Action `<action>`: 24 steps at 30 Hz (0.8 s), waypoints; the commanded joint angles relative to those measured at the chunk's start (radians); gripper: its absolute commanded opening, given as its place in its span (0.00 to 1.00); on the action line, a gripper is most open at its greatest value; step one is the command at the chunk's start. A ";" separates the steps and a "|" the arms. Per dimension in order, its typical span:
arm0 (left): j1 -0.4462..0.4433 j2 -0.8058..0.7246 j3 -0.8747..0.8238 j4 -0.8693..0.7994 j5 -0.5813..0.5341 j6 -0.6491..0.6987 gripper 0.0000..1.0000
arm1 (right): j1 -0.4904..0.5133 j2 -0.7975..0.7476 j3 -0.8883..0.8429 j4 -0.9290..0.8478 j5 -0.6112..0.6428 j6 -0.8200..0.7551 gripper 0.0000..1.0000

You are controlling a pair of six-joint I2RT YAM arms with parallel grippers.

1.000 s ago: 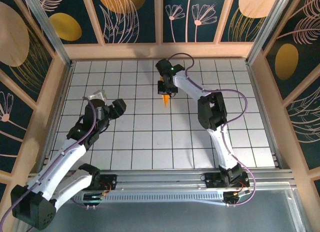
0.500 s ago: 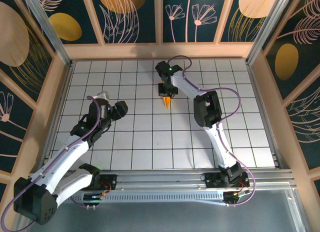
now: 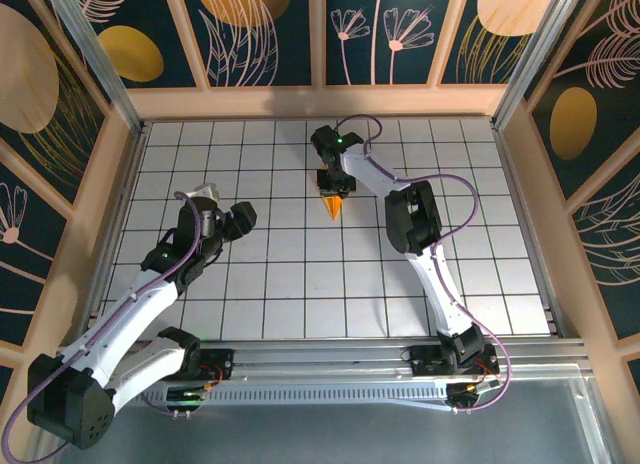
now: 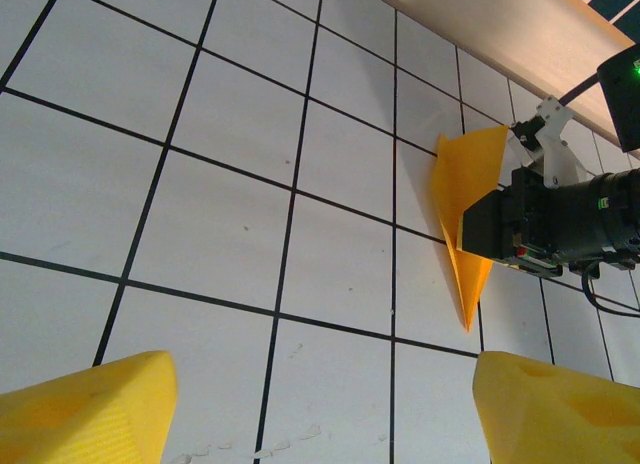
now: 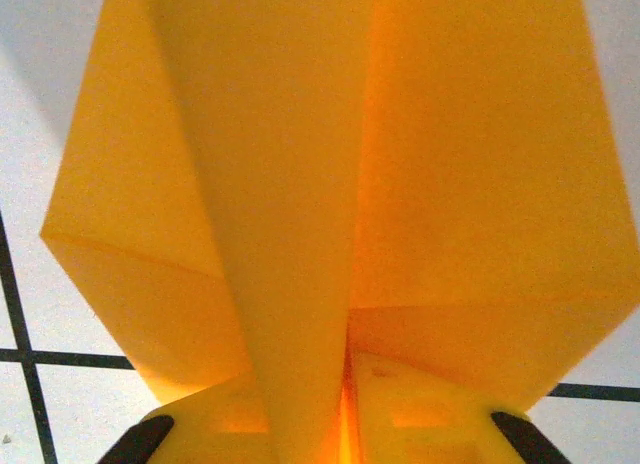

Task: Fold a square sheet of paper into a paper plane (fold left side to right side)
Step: Place the paper plane at the top-center of the table.

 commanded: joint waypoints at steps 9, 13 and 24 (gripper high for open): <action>-0.003 -0.009 -0.004 0.000 -0.015 0.007 0.78 | -0.005 0.024 -0.032 0.017 0.006 -0.002 0.26; -0.003 -0.021 0.007 -0.020 -0.053 0.011 0.79 | -0.005 0.013 -0.047 0.018 0.012 -0.003 0.31; -0.003 -0.034 0.028 -0.038 -0.100 0.015 0.80 | -0.004 -0.060 -0.104 0.052 0.034 0.005 0.41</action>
